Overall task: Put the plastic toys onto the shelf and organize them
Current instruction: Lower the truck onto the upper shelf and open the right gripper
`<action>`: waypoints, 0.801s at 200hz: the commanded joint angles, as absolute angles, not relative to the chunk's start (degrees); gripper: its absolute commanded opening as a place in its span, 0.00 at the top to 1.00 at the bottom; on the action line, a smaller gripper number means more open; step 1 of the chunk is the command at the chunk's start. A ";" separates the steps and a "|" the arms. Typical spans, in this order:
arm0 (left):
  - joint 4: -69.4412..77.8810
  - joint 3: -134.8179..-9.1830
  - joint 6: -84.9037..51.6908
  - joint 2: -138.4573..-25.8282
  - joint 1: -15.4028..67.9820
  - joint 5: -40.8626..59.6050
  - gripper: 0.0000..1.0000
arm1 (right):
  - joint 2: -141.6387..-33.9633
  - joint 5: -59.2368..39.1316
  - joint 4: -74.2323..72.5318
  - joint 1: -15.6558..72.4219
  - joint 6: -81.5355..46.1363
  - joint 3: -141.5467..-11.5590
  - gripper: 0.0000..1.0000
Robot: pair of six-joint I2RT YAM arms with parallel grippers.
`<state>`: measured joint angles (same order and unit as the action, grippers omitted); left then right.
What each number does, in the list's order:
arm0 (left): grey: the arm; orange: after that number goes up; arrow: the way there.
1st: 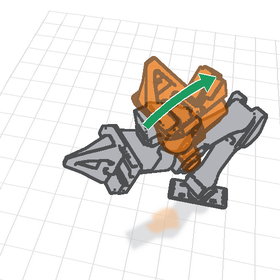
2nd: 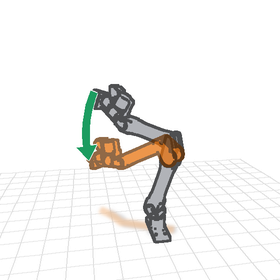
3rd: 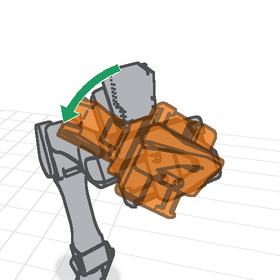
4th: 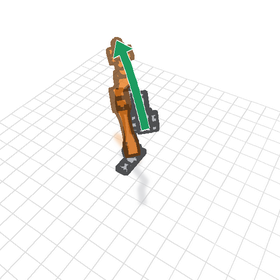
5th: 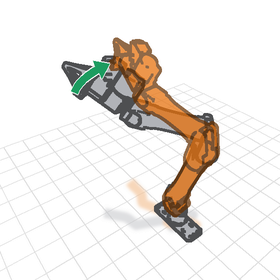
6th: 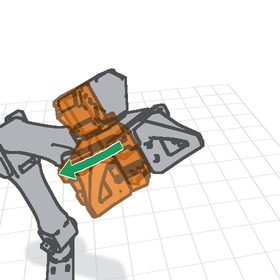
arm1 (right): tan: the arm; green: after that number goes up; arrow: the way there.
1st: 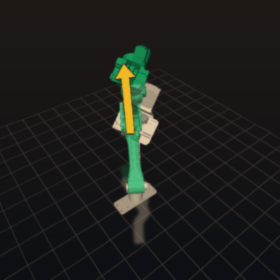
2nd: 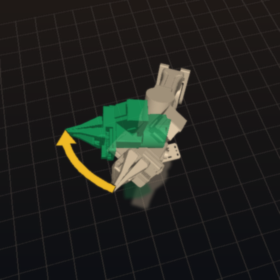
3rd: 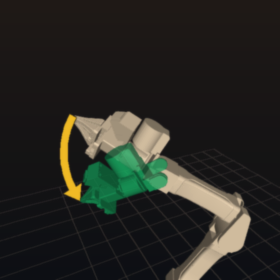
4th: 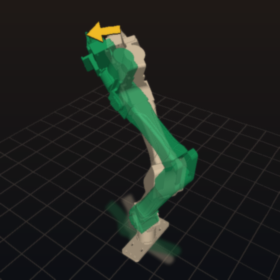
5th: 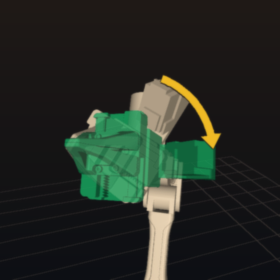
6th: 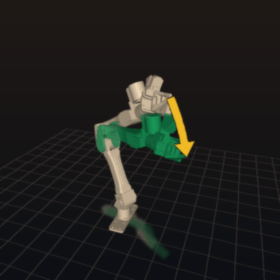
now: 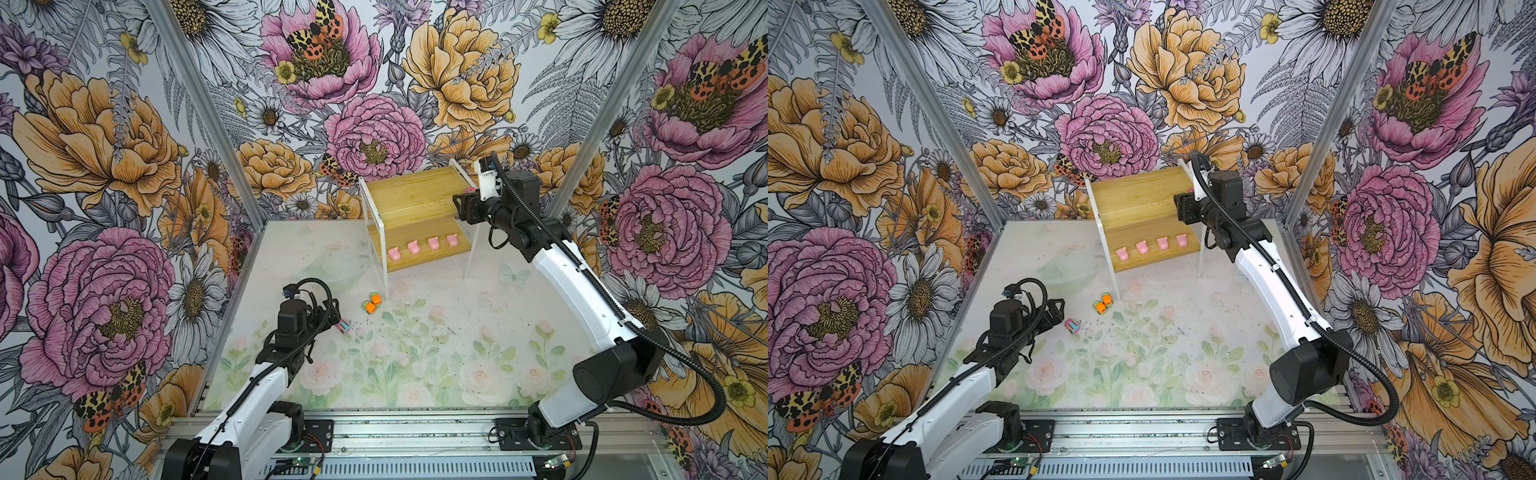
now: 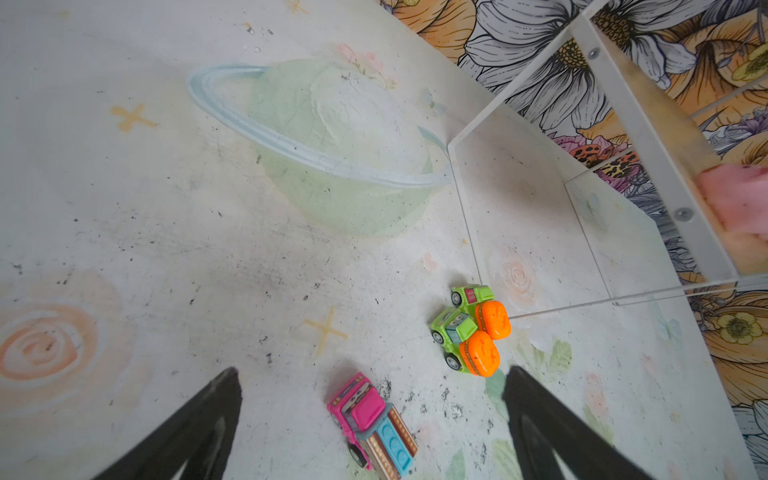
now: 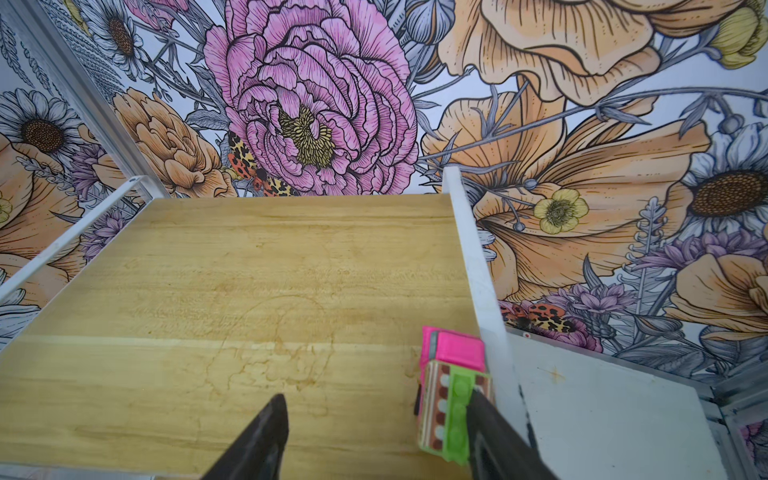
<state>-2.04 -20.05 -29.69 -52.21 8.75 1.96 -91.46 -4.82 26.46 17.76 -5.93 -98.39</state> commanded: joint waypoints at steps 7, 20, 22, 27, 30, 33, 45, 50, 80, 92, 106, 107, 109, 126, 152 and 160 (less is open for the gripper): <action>-1.46 -21.27 -29.70 -50.57 9.44 0.49 0.01 | -93.55 -5.84 26.98 17.40 -5.78 -98.55 0.33; -2.35 -21.42 -29.36 -49.87 9.41 0.11 0.01 | -93.50 -5.74 26.81 17.40 -5.56 -98.70 0.33; -2.43 -21.44 -29.31 -49.80 9.40 0.03 0.01 | -93.58 -5.68 26.85 17.40 -5.54 -98.70 0.33; -2.63 -21.45 -29.25 -49.63 9.40 0.00 0.01 | -93.60 -5.55 26.89 17.36 -5.53 -98.85 0.33; -2.66 -21.45 -29.22 -49.51 9.40 -0.04 0.01 | -93.67 -5.51 26.85 17.35 -5.48 -98.94 0.33; -2.74 -21.38 -29.18 -49.41 9.40 -0.15 0.01 | -93.69 -5.39 26.81 17.40 -5.45 -99.07 0.33; -2.71 -21.28 -29.26 -49.39 9.40 -0.26 0.01 | -94.01 -5.36 26.89 17.26 -5.19 -99.55 0.33; -2.62 -21.27 -29.20 -49.46 9.39 -0.26 0.01 | -93.97 -5.52 26.92 17.26 -5.19 -99.58 0.33; -2.36 -21.60 -29.36 -50.51 9.38 0.00 0.01 | -93.45 -6.68 26.89 17.31 -4.54 -99.25 0.32; -2.28 -21.75 -29.23 -51.01 9.36 0.09 0.01 | -92.75 -7.66 26.81 17.24 -4.00 -98.89 0.32; -1.98 -21.89 -29.33 -51.40 9.49 0.18 0.01 | -91.99 -8.29 26.74 17.31 -3.57 -98.51 0.31; -1.96 -21.89 -29.30 -51.45 9.49 0.18 0.01 | -91.87 -8.32 26.73 17.27 -3.54 -98.52 0.31; -1.90 -21.88 -29.30 -51.49 9.49 0.18 0.01 | -91.79 -8.43 26.68 17.26 -3.48 -98.39 0.31; -1.41 -21.90 -29.44 -52.02 9.52 0.25 0.01 | -90.81 -8.96 26.53 17.30 -2.39 -97.83 0.30; -0.84 -22.05 -29.53 -52.71 9.96 0.29 0.01 | -89.74 -9.01 26.32 17.28 -1.23 -97.33 0.28; -0.71 -22.06 -29.57 -52.95 10.06 0.29 0.01 | -89.47 -9.29 26.24 17.26 -0.89 -97.31 0.28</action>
